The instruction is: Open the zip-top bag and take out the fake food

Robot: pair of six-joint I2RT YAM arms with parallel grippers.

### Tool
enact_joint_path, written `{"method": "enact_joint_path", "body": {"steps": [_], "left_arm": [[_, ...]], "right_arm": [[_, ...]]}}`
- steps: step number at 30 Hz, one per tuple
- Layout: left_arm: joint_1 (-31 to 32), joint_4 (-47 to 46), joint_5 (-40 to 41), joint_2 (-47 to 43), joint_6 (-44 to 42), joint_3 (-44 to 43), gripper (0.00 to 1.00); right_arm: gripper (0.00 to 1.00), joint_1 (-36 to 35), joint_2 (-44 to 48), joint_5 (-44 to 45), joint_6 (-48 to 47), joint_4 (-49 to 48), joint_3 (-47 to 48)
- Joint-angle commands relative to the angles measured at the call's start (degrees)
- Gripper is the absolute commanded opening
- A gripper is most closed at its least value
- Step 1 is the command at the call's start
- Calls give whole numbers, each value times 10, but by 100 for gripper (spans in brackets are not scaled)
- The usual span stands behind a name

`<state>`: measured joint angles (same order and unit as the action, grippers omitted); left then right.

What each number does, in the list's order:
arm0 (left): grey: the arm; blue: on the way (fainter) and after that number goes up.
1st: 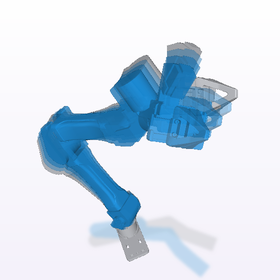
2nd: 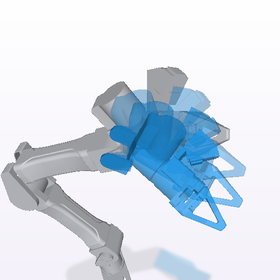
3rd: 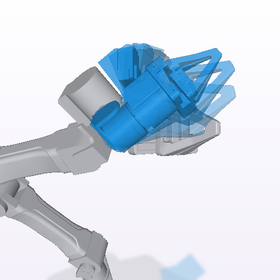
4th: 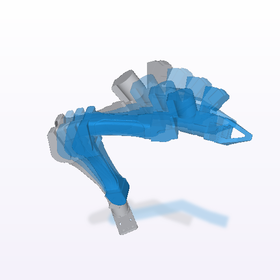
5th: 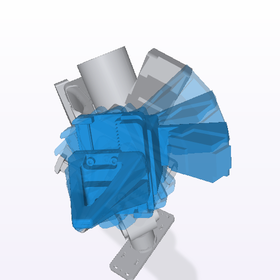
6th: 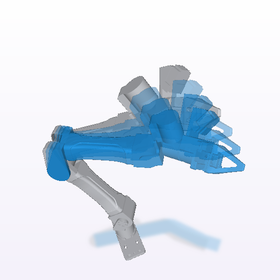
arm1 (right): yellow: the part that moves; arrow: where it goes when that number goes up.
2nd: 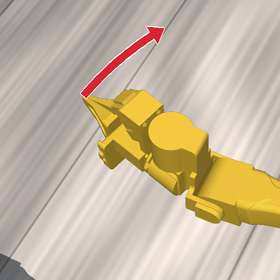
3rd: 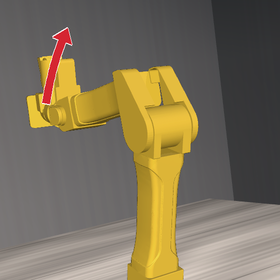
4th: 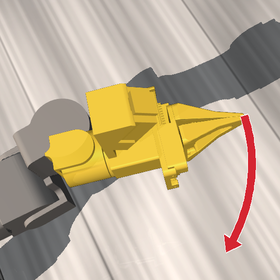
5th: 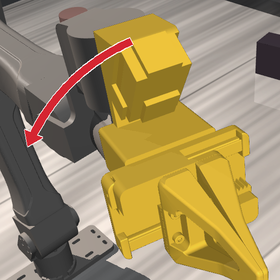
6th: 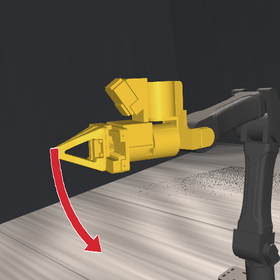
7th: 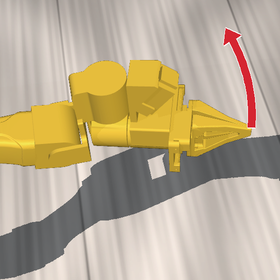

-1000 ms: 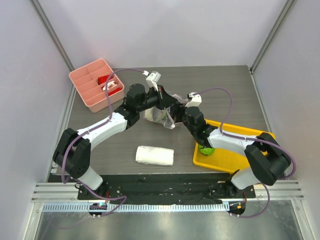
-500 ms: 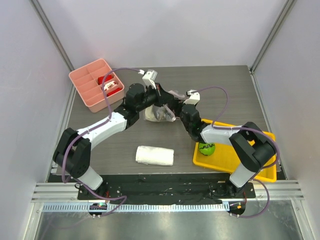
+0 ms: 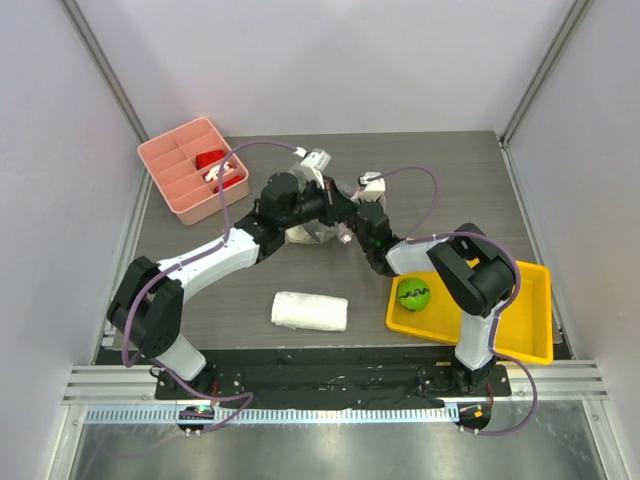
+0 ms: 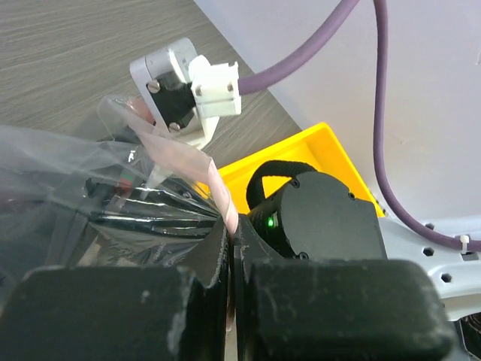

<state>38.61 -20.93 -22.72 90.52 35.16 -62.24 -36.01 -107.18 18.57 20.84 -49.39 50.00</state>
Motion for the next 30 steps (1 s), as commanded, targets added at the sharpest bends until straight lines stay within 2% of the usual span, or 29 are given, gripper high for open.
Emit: {"method": "enact_joint_path", "body": {"steps": [1,2,5,7,8,10,14,16,19,21,22,25,27,30], "left_arm": [[16,11,-28,-16,-11,-15,0],[15,19,-20,-16,-11,-14,0],[9,35,13,-17,-13,-14,0],[3,33,22,-23,-11,-5,0],[0,30,29,-25,-11,-2,0],[-13,34,36,-32,-12,1,0],[-34,48,40,-47,-26,-3,0],[-42,67,47,-54,-38,-8,0],[-47,85,37,-62,-60,-14,0],[-47,85,21,-63,-65,-12,0],[-47,84,3,-61,-62,-12,0],[-46,63,-28,-46,-34,-7,0],[-45,15,-41,-33,-12,11,0],[-39,-12,-49,-11,18,14,0]], "right_arm": [[72,7,-7,-23,-8,-80,23],[56,7,-3,-26,-8,-90,14],[36,9,21,-36,-9,-74,0],[31,9,36,-45,-17,-70,-11],[21,9,49,-52,-18,-57,-20],[10,9,64,-58,-12,-32,-32],[1,9,104,-63,16,48,-55],[1,9,136,-68,21,77,-58],[2,9,145,-92,12,203,-14],[11,12,145,-111,2,207,-10],[21,13,138,-133,3,200,-13],[29,19,103,-154,2,216,8],[33,22,80,-151,9,227,28],[45,30,40,-165,19,232,47]]}}
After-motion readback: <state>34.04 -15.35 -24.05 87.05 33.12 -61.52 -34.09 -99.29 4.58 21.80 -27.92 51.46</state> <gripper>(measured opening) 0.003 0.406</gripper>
